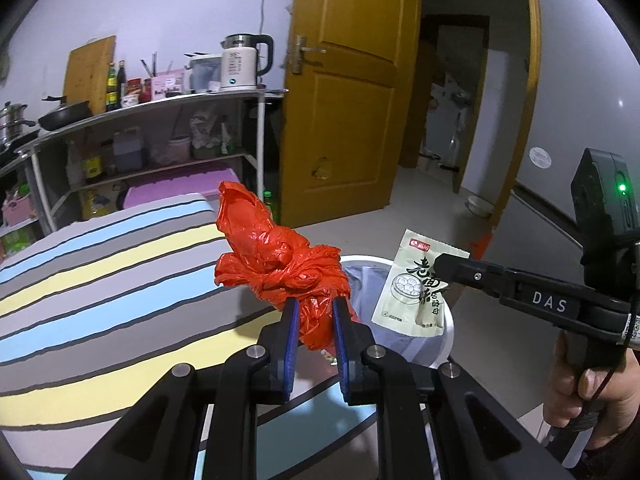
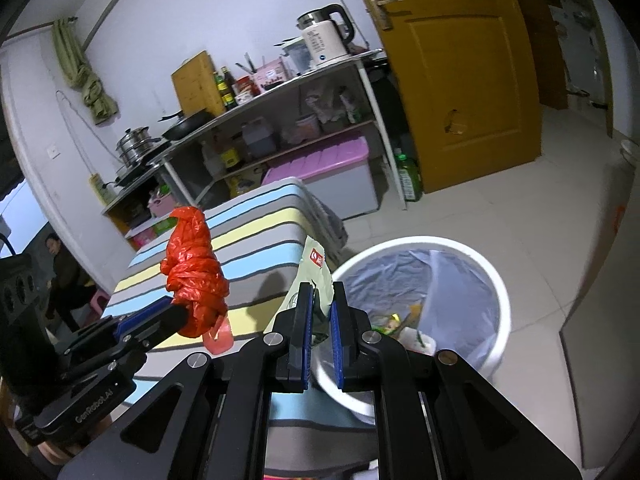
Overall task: Collect trash
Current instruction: 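Carry the red bag and packet over the bin and open both tools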
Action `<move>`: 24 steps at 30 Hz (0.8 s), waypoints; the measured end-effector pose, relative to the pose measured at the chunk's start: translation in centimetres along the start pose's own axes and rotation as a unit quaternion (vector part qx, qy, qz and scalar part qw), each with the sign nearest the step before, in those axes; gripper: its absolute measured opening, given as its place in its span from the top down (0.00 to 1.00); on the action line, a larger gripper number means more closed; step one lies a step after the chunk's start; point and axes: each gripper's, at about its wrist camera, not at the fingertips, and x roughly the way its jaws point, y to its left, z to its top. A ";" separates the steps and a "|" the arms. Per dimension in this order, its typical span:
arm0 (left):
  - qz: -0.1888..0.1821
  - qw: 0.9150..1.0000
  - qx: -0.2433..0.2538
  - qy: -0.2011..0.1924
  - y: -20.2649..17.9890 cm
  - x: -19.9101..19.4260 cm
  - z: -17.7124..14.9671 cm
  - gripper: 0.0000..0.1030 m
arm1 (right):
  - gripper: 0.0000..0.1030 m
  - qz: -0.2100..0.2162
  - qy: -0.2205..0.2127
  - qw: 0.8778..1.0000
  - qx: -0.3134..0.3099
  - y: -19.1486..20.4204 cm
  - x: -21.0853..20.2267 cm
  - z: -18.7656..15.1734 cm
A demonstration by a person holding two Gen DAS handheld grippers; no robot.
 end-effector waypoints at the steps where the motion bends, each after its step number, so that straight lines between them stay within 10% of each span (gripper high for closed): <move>1: -0.004 1.000 0.002 0.002 -0.2 0.4 0.0 0.84 | 0.92 -0.003 0.000 1.000 0.003 -0.3 0.0 0.0; 24: -0.061 0.996 0.027 0.065 -2.5 8.8 -0.3 0.82 | 0.91 -0.042 0.040 0.997 0.052 -6.7 3.6 -0.3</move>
